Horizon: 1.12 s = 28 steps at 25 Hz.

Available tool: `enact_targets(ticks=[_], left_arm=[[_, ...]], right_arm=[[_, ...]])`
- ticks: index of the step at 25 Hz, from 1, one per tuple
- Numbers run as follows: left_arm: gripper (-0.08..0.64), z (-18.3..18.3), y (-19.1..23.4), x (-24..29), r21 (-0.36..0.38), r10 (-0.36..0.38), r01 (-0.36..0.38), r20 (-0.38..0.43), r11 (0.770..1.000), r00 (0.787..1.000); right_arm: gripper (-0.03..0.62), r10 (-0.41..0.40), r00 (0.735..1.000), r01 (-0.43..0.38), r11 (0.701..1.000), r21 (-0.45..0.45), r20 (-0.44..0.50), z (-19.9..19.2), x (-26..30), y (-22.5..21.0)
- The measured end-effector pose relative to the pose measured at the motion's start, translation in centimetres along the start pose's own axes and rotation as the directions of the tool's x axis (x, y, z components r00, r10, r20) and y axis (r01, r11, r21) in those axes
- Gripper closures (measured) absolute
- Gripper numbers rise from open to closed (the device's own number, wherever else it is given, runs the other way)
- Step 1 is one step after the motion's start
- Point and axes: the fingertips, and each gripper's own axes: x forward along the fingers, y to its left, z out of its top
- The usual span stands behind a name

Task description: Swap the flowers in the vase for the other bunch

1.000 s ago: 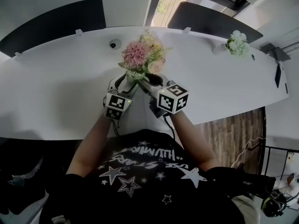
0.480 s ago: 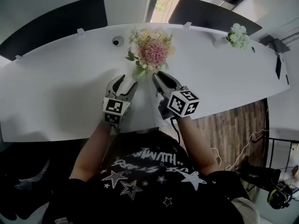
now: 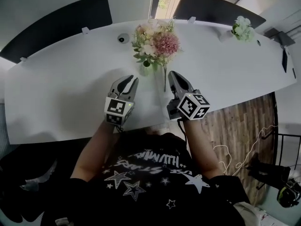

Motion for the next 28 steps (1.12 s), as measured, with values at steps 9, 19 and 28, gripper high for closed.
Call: enact_targets(ticks=[9, 19, 28], left_arm=[[0.552, 1.3, -3.7, -1.9, 0.021, 0.097, -0.098, 0.039, 0.995, 0.994], [0.553, 1.2, -10.4, -6.0, 0.003, 0.172, -0.173, 0.058, 0.985, 0.983], [0.552, 0.0, -16.8, -10.7, -0.025, 0.262, -0.261, 0.07, 0.965, 0.962]], right_arm=[[0.589, 0.077, 0.997, -0.077, 0.997, 0.005, -0.01, -0.3, -3.7, -0.4], [0.589, 0.174, 0.984, -0.175, 0.985, -0.005, -0.039, -1.4, -10.5, 0.2], [0.589, 0.233, 0.969, -0.237, 0.97, -0.044, -0.083, -2.8, -18.1, 1.0]])
